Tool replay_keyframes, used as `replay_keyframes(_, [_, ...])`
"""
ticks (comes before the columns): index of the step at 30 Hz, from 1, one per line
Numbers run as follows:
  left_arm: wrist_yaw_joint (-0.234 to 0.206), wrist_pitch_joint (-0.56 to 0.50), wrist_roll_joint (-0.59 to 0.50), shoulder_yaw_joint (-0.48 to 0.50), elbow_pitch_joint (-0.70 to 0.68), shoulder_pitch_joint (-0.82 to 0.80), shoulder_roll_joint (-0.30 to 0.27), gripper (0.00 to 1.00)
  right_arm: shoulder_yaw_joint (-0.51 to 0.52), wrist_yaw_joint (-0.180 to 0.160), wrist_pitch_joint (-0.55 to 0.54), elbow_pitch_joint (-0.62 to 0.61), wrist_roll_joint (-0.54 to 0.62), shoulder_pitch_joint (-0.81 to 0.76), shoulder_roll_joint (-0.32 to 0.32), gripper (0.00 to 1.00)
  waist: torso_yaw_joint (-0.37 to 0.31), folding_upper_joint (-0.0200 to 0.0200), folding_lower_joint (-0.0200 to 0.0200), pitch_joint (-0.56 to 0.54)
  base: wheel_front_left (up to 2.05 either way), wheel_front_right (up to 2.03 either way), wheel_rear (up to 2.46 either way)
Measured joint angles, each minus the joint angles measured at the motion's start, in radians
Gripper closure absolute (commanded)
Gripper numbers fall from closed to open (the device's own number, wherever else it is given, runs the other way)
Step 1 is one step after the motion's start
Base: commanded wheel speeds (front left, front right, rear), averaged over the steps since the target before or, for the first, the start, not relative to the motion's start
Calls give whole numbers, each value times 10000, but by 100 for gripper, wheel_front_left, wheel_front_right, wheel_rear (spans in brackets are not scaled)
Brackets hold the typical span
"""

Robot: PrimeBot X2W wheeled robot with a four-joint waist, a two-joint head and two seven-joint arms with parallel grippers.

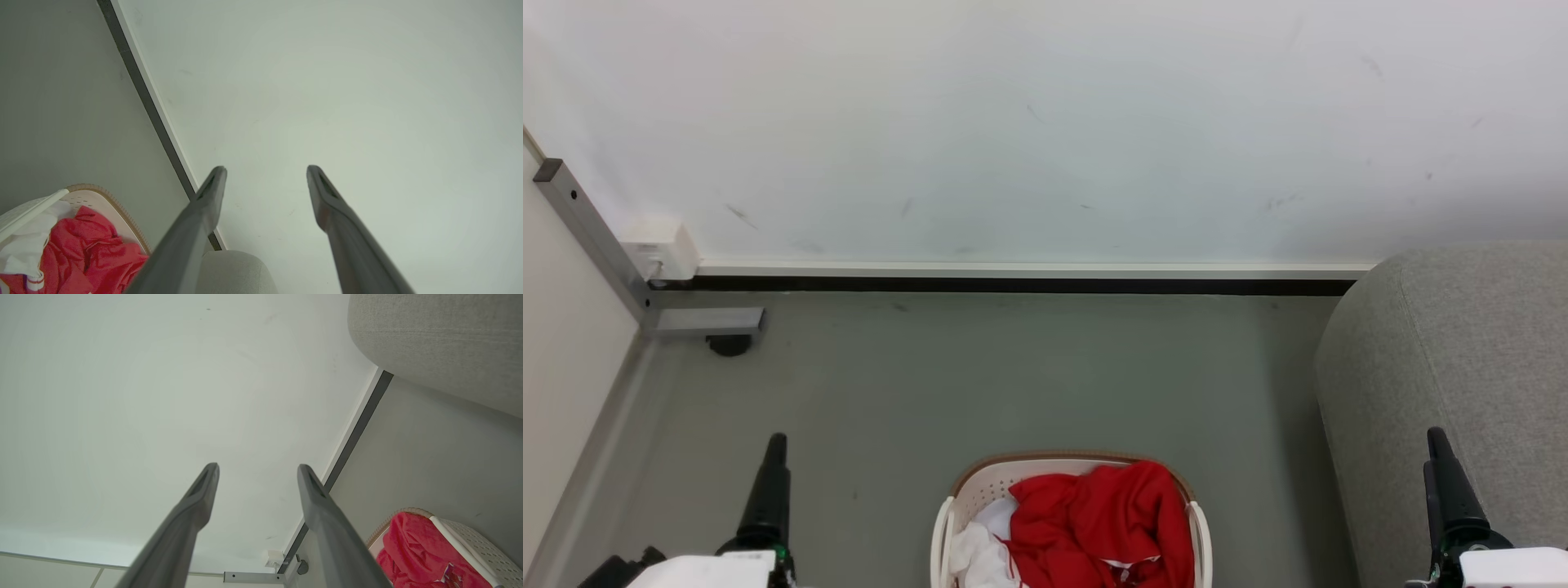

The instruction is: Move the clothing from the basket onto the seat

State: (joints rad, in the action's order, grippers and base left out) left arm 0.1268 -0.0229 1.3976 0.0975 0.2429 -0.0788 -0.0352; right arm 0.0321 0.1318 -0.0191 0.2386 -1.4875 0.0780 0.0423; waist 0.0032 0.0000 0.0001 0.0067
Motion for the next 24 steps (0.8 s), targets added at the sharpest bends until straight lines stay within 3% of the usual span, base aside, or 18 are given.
replay_keyframes(24, [-71, 963, -5701, -211, -894, -12, -19, 0, -546, 0, 915, -347, 5294, 137, 4, 0, 33, 0, -1, 65, 0, 0, 0])
